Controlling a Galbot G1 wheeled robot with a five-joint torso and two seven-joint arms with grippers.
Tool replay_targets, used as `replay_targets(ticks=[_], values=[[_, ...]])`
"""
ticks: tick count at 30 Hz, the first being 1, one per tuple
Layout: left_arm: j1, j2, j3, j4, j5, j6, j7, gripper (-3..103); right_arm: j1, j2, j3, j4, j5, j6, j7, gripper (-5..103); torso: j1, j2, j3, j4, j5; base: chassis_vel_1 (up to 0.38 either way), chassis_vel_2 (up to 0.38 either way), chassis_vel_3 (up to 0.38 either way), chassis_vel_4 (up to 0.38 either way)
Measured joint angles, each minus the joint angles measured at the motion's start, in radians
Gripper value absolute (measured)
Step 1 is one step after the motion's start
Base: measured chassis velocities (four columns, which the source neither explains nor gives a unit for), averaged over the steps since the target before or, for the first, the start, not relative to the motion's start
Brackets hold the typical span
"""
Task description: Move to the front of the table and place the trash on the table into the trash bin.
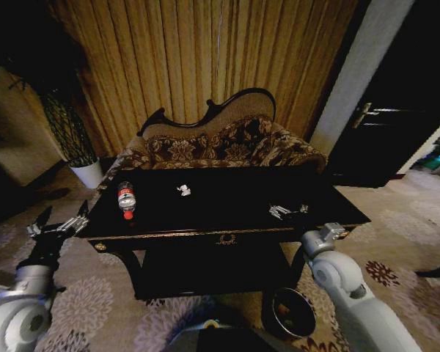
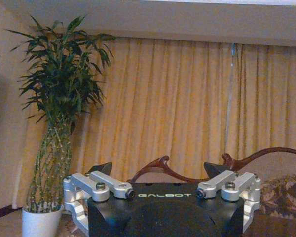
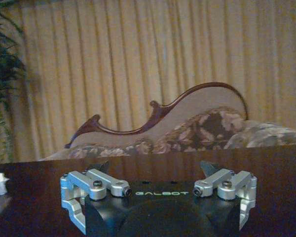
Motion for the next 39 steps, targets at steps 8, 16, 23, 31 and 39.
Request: replay_targets(ticks=[8, 16, 23, 31, 39], values=[[0.002, -0.056, -0.002, -0.014, 0.027, 0.005, 0.000, 100, 0.140, -0.174, -0.101, -0.058, 0.168, -0.019, -0.029, 100, 0.000, 0.000, 0.000, -0.0001, 0.0000, 0.000, 0.000, 0.000, 0.000], [-0.002, -0.099, -0.008, -0.038, 0.044, 0.030, -0.011, 100, 0.344, -0.279, -0.276, -0.108, 0.242, -0.036, -0.063, 100, 0.000, 0.000, 0.000, -0.0002, 0.0000, 0.000, 0.000, 0.000, 0.000], [0.014, -0.121, -0.041, -0.054, 0.046, 0.033, -0.015, 100, 0.560, -0.278, -0.472, -0.176, 0.292, -0.074, -0.064, 100, 0.000, 0.000, 0.000, 0.0000, 0.0000, 0.000, 0.000, 0.000, 0.000], [0.030, -0.135, -0.046, -0.070, 0.059, 0.033, -0.016, 100, 0.779, -0.213, -0.671, -0.202, 0.329, -0.240, -0.048, 100, 0.000, 0.000, 0.000, -0.0001, -0.0002, 0.000, 0.000, 0.000, 0.000], [0.022, -0.143, -0.036, -0.078, 0.070, 0.035, -0.017, 100, 0.955, -0.086, -0.827, -0.304, 0.353, -0.292, 0.029, 100, 0.001, 0.000, 0.000, 0.0000, -0.0003, 0.000, 0.000, 0.000, 0.000]])
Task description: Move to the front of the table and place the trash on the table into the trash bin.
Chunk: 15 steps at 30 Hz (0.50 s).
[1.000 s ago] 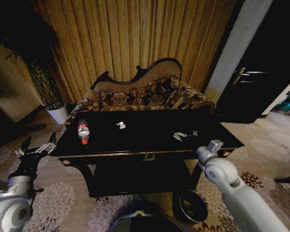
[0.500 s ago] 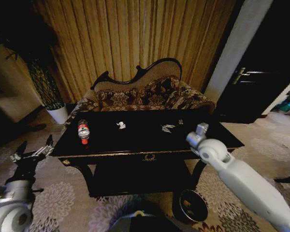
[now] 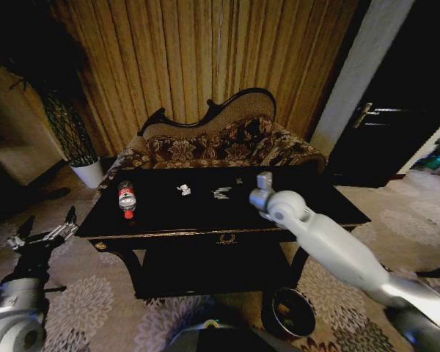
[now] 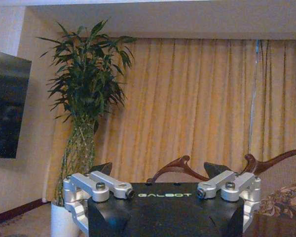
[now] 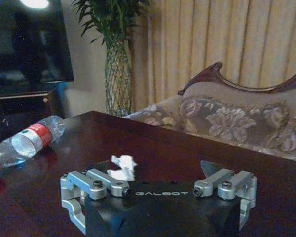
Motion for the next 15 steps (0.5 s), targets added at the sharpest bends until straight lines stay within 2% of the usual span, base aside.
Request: replay_targets(ticks=[2, 6, 8, 11, 13, 15], values=[[0.001, -0.005, 0.001, -0.001, 0.003, 0.000, 0.000, 100, 0.039, 0.045, -0.047, -0.021, 0.045, -0.023, 0.048, 100, 0.000, 0.000, 0.000, 0.0000, 0.0000, 0.000, 0.000, 0.000, 0.000], [0.002, -0.006, 0.001, -0.001, 0.004, 0.000, 0.000, 100, 0.080, 0.095, -0.106, -0.051, 0.076, -0.036, 0.102, 100, 0.000, 0.000, 0.000, 0.0001, 0.0000, 0.000, 0.000, 0.000, 0.000], [0.002, -0.007, 0.001, -0.001, 0.005, 0.000, 0.000, 100, 0.088, 0.105, -0.120, -0.059, 0.077, -0.038, 0.112, 100, 0.000, 0.000, 0.000, 0.0001, 0.0001, 0.000, 0.000, 0.000, 0.000], [0.001, -0.008, 0.002, 0.000, 0.005, 0.000, 0.000, 100, 0.106, 0.131, -0.153, -0.081, 0.084, -0.053, 0.157, 100, 0.000, 0.000, 0.000, -0.0001, 0.0000, 0.000, 0.000, 0.000, 0.000], [0.001, -0.009, 0.003, 0.000, 0.006, 0.000, 0.000, 100, 0.119, 0.164, -0.175, -0.113, 0.086, -0.071, 0.216, 100, 0.000, 0.000, 0.000, 0.0000, 0.0002, 0.000, 0.000, 0.000, 0.000], [0.001, -0.007, 0.003, 0.000, 0.006, 0.000, 0.000, 100, 0.124, 0.180, -0.179, -0.131, 0.085, -0.078, 0.232, 100, 0.000, 0.000, 0.000, -0.0001, 0.0001, 0.000, 0.000, 0.000, 0.000]])
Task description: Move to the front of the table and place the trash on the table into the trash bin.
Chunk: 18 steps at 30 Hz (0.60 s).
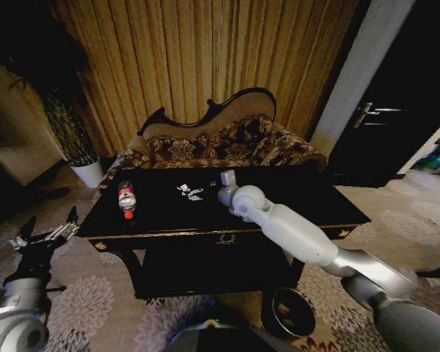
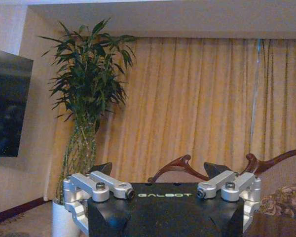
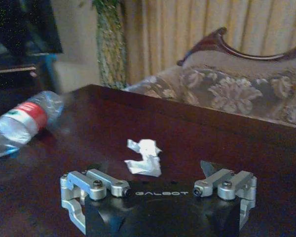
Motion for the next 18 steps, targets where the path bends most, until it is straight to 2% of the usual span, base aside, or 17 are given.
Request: replay_targets(ticks=[7, 18], values=[[0.005, 0.003, 0.000, 0.004, 0.000, -0.001, 0.000, 100, 0.012, 0.052, 0.003, -0.054, -0.006, -0.004, 0.008, 100, 0.000, 0.000, 0.000, 0.0001, 0.0000, 0.000, 0.000, 0.000, 0.000], [-0.002, 0.008, 0.014, 0.002, 0.001, -0.001, 0.000, 100, 0.021, 0.096, 0.000, -0.077, -0.004, -0.004, 0.006, 100, 0.000, 0.000, 0.000, 0.0000, 0.0001, 0.000, 0.000, 0.000, 0.000]])
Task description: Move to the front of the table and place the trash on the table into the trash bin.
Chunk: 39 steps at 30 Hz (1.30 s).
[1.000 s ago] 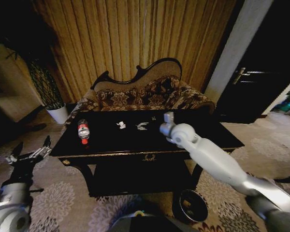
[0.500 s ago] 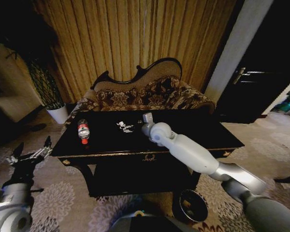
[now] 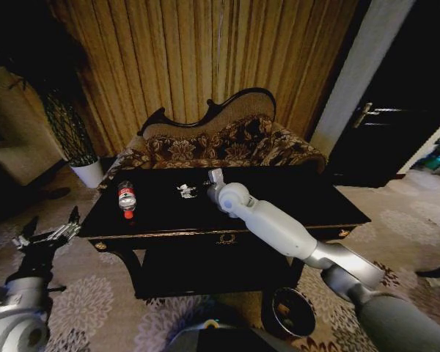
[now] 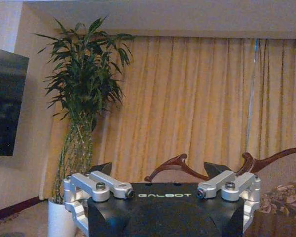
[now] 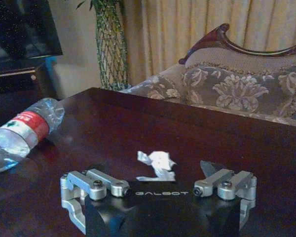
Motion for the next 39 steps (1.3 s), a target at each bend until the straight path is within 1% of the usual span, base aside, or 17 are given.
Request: replay_targets(ticks=[10, 16, 23, 25, 34, 35, 36, 38, 39], values=[[0.005, -0.002, -0.004, 0.000, 0.000, -0.002, 0.001, 100, 0.010, 0.040, -0.017, -0.033, 0.001, 0.002, 0.003, 100, 0.000, 0.000, 0.000, 0.0001, 0.0000, 0.000, 0.000, 0.000, 0.000], [0.006, 0.005, -0.020, -0.001, -0.002, -0.005, 0.002, 100, 0.011, 0.058, -0.022, -0.073, -0.018, 0.006, 0.002, 100, 0.000, 0.000, 0.000, 0.0001, 0.0000, 0.000, 0.000, 0.000, 0.000], [0.005, 0.008, -0.021, -0.001, -0.003, -0.006, 0.002, 100, 0.010, 0.049, -0.021, -0.080, -0.028, 0.009, -0.002, 100, 0.000, 0.000, 0.000, 0.0001, 0.0000, 0.000, 0.000, 0.000, 0.000], [0.003, 0.000, -0.007, 0.000, -0.003, -0.006, 0.002, 100, -0.004, 0.036, -0.019, -0.078, -0.033, 0.011, -0.005, 100, 0.000, 0.000, 0.000, 0.0000, 0.0001, 0.000, 0.000, 0.000, 0.000], [-0.003, 0.002, -0.007, 0.001, -0.003, -0.006, 0.003, 100, -0.010, 0.031, -0.023, -0.073, -0.037, 0.013, -0.008, 100, 0.000, 0.000, 0.000, 0.0001, 0.0001, 0.000, 0.000, 0.000, 0.000], [-0.003, 0.002, -0.007, 0.001, -0.003, -0.005, 0.003, 100, -0.009, 0.030, -0.024, -0.073, -0.038, 0.013, -0.008, 102, 0.000, 0.000, 0.000, 0.0000, 0.0001, 0.000, 0.000, 0.000, 0.000], [-0.003, 0.002, -0.007, 0.001, -0.003, -0.005, 0.003, 100, -0.009, 0.030, -0.026, -0.073, -0.040, 0.015, -0.009, 99, 0.000, 0.000, 0.000, 0.0001, 0.0001, 0.000, 0.000, 0.000, 0.000], [-0.003, 0.003, -0.007, 0.001, -0.004, -0.005, 0.003, 100, -0.009, 0.029, -0.027, -0.073, -0.043, 0.017, -0.011, 99, 0.000, 0.000, 0.000, 0.0001, 0.0001, 0.000, 0.000, 0.000, 0.000], [-0.003, 0.003, -0.007, 0.001, -0.006, -0.005, 0.003, 100, -0.010, 0.025, -0.029, -0.073, -0.058, 0.023, -0.028, 95, 0.000, 0.000, 0.000, 0.0001, 0.0001, 0.000, 0.000, 0.000, 0.000]])
